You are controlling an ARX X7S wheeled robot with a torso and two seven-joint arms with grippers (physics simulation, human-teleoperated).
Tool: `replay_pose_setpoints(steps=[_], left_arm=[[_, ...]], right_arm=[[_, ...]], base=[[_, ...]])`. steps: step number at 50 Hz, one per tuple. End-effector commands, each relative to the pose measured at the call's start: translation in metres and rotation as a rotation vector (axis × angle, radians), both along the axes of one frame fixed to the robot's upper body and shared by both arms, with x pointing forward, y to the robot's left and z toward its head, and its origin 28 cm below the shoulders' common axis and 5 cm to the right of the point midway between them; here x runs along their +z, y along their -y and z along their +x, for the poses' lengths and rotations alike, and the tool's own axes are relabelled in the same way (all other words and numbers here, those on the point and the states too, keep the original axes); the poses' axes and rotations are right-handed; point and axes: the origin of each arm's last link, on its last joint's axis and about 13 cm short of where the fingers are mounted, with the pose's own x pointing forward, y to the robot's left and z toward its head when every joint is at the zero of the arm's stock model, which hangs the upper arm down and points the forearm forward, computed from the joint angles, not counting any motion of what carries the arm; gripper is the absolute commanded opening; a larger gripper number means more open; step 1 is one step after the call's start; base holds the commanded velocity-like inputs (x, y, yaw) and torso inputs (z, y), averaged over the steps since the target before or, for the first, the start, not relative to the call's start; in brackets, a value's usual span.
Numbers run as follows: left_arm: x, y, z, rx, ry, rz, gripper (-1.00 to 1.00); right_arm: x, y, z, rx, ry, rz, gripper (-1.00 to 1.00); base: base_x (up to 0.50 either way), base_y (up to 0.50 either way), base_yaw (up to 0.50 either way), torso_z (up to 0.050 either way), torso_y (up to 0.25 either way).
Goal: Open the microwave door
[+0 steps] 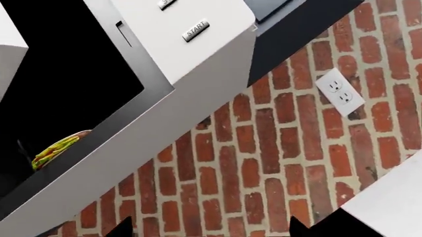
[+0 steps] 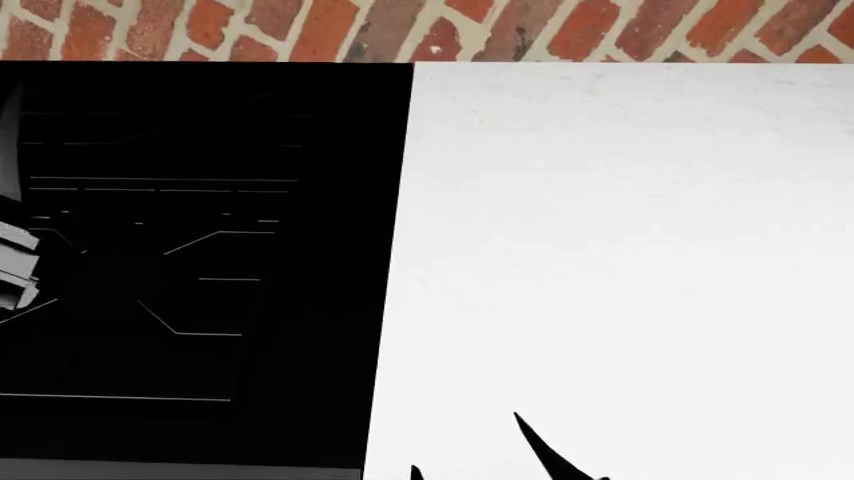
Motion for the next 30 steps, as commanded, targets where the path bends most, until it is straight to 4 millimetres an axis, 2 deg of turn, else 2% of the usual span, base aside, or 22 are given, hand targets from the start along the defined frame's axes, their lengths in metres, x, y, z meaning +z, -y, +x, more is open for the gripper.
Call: replay_pose_setpoints(steps=[1, 13, 16, 19, 22, 27, 30], left_arm=[[-0.029, 0.003, 0.016, 0.073, 0.176, 0.063, 1.0], [-0.054, -0.007, 0.07, 0.207, 0.216, 0.112, 1.0], [-0.068, -0.008, 0.089, 0.238, 0.221, 0.132, 1.0], [-0.076, -0.009, 0.1, 0.272, 0.244, 0.15, 1.0], [-0.073, -0.011, 0.111, 0.344, 0.323, 0.145, 1.0], [-0.072, -0.014, 0.122, 0.395, 0.353, 0.125, 1.0], [-0.059, -0.018, 0.126, 0.456, 0.409, 0.067, 1.0]], right_arm=[[-0.013, 0.003, -0.002, -0.003, -0.029, -0.022, 1.0], [-0.015, 0.003, -0.001, 0.006, -0.033, -0.017, 1.0], [-0.015, 0.002, -0.002, 0.011, -0.033, -0.016, 1.0], [-0.014, 0.002, -0.002, 0.011, -0.033, -0.015, 1.0], [-0.015, 0.002, -0.001, 0.014, -0.035, -0.014, 1.0], [-0.015, 0.002, -0.002, 0.016, -0.035, -0.013, 1.0], [-0.016, 0.002, -0.002, 0.02, -0.037, -0.013, 1.0]], base=[[0.0, 0.0, 0.0, 0.0, 0.0], [0.0, 0.0, 0.0, 0.0, 0.0], [0.0, 0.0, 0.0, 0.0, 0.0], [0.0, 0.0, 0.0, 0.0, 0.0], [0.0, 0.0, 0.0, 0.0, 0.0], [0.0, 0.0, 0.0, 0.0, 0.0], [0.0, 0.0, 0.0, 0.0, 0.0]])
